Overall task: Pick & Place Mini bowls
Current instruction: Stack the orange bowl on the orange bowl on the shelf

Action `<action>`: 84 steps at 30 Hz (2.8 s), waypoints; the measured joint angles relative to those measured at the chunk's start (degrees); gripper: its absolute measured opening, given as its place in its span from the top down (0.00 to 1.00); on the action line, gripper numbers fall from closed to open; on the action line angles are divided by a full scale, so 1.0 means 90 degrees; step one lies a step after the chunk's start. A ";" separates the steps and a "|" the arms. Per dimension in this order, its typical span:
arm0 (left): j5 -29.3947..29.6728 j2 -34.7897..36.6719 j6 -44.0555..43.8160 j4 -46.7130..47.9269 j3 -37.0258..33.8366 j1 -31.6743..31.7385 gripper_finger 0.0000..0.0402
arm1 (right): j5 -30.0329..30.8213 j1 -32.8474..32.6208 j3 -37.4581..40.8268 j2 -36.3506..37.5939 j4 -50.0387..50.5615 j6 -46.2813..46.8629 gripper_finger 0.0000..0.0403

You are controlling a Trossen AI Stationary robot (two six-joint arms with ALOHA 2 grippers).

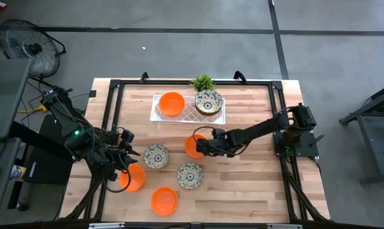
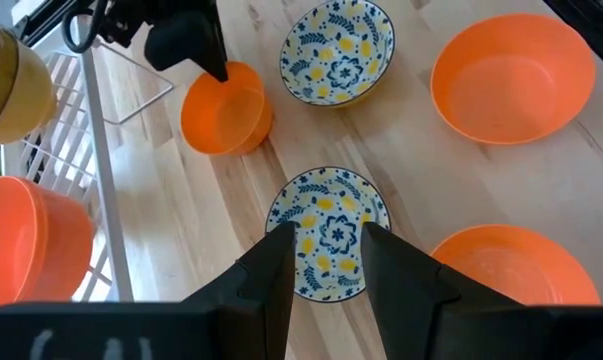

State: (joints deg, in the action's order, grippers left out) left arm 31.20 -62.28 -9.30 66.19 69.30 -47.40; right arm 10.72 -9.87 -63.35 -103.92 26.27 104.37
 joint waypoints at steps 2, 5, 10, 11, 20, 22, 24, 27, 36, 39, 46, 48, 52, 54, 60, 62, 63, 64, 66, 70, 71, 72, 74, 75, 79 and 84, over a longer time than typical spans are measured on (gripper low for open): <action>0.0000 0.0000 0.0000 0.0002 0.0000 0.0000 0.72 | -0.0002 0.0025 0.0000 -0.0002 -0.0007 -0.0029 0.62; -0.0001 0.0000 0.0000 0.0005 0.0000 0.0000 0.72 | 0.0019 0.0031 0.0000 0.0000 -0.0006 -0.0081 0.68; -0.0002 -0.0002 0.0000 0.0007 0.0000 0.0000 0.72 | -0.0001 0.0028 0.0000 0.0000 0.0065 -0.0165 0.79; -0.0002 -0.0002 0.0000 0.0007 0.0000 0.0000 0.72 | -0.0001 0.0027 0.0000 0.0000 0.0084 -0.0169 0.81; -0.0007 -0.0002 0.0000 0.0010 0.0000 0.0000 0.72 | -0.0043 0.0000 0.0000 0.0000 0.0132 -0.0312 0.96; -0.0012 -0.0002 0.0000 0.0009 0.0000 0.0000 0.72 | -0.0051 -0.0034 0.0000 0.0000 0.0169 -0.0317 0.99; -0.0024 -0.0002 0.0000 0.0010 0.0000 0.0000 0.72 | -0.0075 -0.0073 0.0000 0.0000 0.0234 -0.0305 0.99; -0.0044 -0.0002 0.0000 0.0010 0.0000 0.0002 0.72 | -0.0200 -0.0123 0.0000 0.0004 0.0309 -0.0285 0.99; -0.0044 -0.0002 0.0000 0.0010 0.0000 0.0015 0.72 | -0.0382 -0.0482 -0.0007 0.0043 0.0638 -0.0092 1.00; -0.0044 -0.0002 0.0000 0.0008 0.0000 0.0015 0.72 | -0.0406 -0.0637 -0.0005 0.0119 0.0884 0.0062 1.00; -0.0041 -0.0005 0.0000 -0.0028 -0.0002 0.0015 0.72 | -0.0243 -0.0940 0.0012 0.0585 0.1674 0.0405 1.00; -0.0041 -0.0005 0.0000 -0.0076 -0.0002 0.0015 0.72 | -0.0190 -0.1013 0.0012 0.0718 0.1778 0.0409 1.00; -0.0012 -0.0007 0.0001 -0.0263 -0.0002 0.0015 0.72 | 0.0049 -0.1187 0.0010 0.0982 0.1831 0.0409 1.00; 0.0068 -0.0007 0.0000 -0.0335 -0.0002 0.0015 0.72 | 0.0138 -0.1269 0.0010 0.1046 0.1888 0.0397 1.00; 0.0175 -0.0067 0.0002 -0.0502 -0.0005 0.0015 0.72 | 0.0303 -0.1508 0.0010 0.1134 0.2002 0.0288 1.00; 0.0175 -0.0101 0.0001 -0.0595 -0.0004 0.0015 0.72 | 0.0318 -0.1586 0.0010 0.1161 0.2084 0.0273 1.00; 0.0175 -0.0122 0.0000 -0.0624 -0.0005 0.0015 0.72 | 0.0316 -0.1625 0.0010 0.1177 0.2132 0.0268 1.00; 0.0175 -0.0143 0.0002 -0.0631 -0.0005 0.0015 0.72 | 0.0315 -0.1659 0.0010 0.1186 0.2174 0.0257 1.00; 0.0205 -0.0180 0.0001 -0.0738 -0.0005 0.0017 0.72 | 0.0310 -0.1744 0.0010 0.1219 0.2328 0.0246 1.00; 0.0307 -0.0258 -0.0133 -0.0835 -0.0005 0.0019 0.72 | 0.0290 -0.1956 0.0010 0.1365 0.2698 0.0239 1.00; 0.0370 -0.0271 -0.0171 -0.0889 -0.0005 0.0019 0.72 | 0.0289 -0.2002 0.0010 0.1400 0.2784 0.0239 1.00; 0.0428 -0.0283 -0.0194 -0.0980 -0.0005 0.0019 0.72 | 0.0301 -0.2045 0.0010 0.1457 0.2862 0.0239 1.00; 0.0530 -0.0324 -0.0214 -0.1173 -0.0005 0.0019 0.72 | 0.0344 -0.2177 0.0010 0.1579 0.3030 0.0239 1.00; 0.0584 -0.0348 -0.0215 -0.1259 -0.0005 0.0022 0.72 | 0.0405 -0.2243 0.0010 0.1640 0.3071 0.0236 1.00; 0.0616 -0.0432 -0.0262 -0.1632 -0.0001 0.0250 0.72 | 0.0701 -0.2508 0.0010 0.1905 0.3203 0.0172 1.00; 0.0589 -0.0533 -0.0386 -0.1992 -0.0002 0.0681 0.72 | 0.1184 -0.2778 0.0007 0.2166 0.3237 -0.0044 1.00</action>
State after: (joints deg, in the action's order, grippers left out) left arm 36.51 -67.08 -12.78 48.27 69.28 -41.27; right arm 21.38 -34.87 -63.29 -84.42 55.40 103.97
